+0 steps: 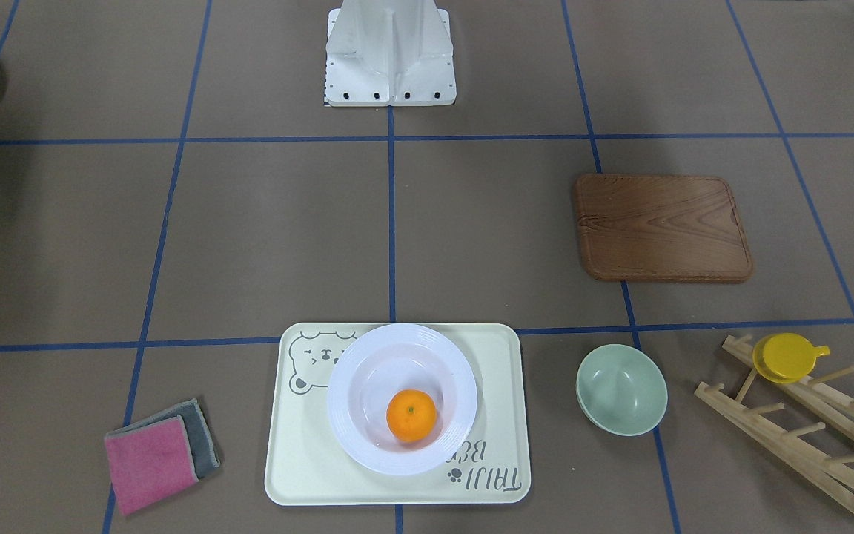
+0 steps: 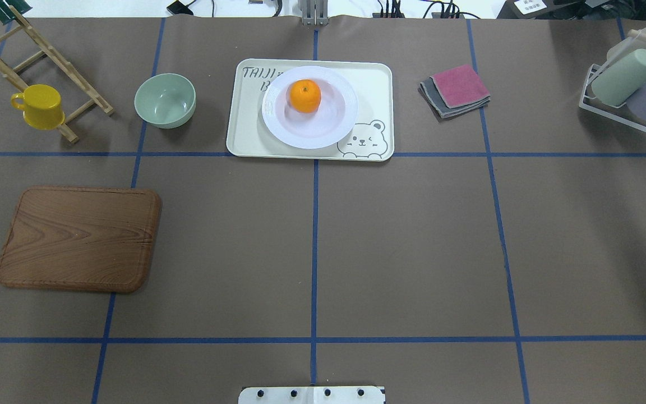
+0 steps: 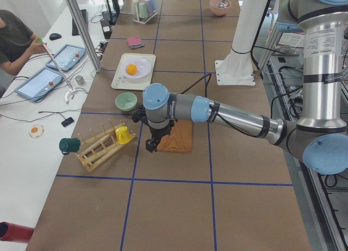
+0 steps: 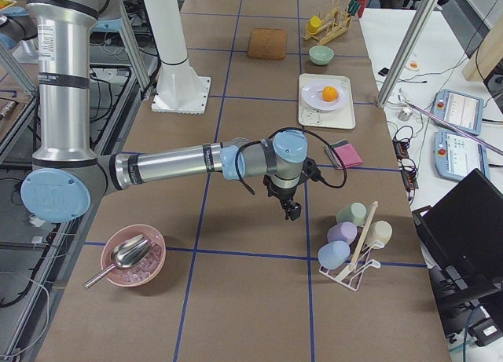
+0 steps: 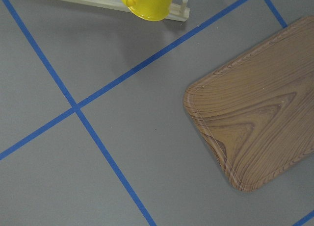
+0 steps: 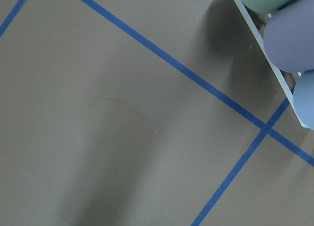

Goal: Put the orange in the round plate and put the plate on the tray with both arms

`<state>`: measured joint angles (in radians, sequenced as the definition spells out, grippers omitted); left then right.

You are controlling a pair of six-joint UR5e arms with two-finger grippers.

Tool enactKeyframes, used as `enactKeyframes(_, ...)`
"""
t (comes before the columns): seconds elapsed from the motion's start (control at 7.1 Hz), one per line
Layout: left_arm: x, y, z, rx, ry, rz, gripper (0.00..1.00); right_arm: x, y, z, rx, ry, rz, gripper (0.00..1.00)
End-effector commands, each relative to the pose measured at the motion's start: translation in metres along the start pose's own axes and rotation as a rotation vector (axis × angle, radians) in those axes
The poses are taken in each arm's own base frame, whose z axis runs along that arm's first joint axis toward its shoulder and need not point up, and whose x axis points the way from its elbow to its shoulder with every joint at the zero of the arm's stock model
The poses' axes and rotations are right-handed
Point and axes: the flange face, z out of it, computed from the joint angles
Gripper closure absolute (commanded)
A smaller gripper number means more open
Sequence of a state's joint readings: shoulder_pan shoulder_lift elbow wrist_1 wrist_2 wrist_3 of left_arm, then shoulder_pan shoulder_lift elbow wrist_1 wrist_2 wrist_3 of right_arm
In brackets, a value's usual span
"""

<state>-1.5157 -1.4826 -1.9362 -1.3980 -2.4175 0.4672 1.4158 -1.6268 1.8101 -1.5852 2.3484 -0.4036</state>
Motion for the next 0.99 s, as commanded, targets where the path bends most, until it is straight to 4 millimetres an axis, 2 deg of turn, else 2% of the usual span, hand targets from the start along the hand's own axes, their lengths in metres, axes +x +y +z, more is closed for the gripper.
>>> enactKeyframes(0.0,0.0024,-0.0023,-0.0025,0.007,0.000,0.006,0.00,-0.0081,0.0020,-0.0071,0.010,0.007,-0.011,0.00)
enactKeyframes(0.14,0.0022,-0.0022,-0.0025,0.005,-0.003,0.006,0.00,-0.0039,0.0083,-0.0019,-0.006,0.014,0.000,0.00)
enactKeyframes(0.85,0.0025,-0.0024,-0.0030,0.006,-0.004,0.009,0.00,-0.0132,0.0074,-0.0095,0.017,-0.003,-0.012,0.00)
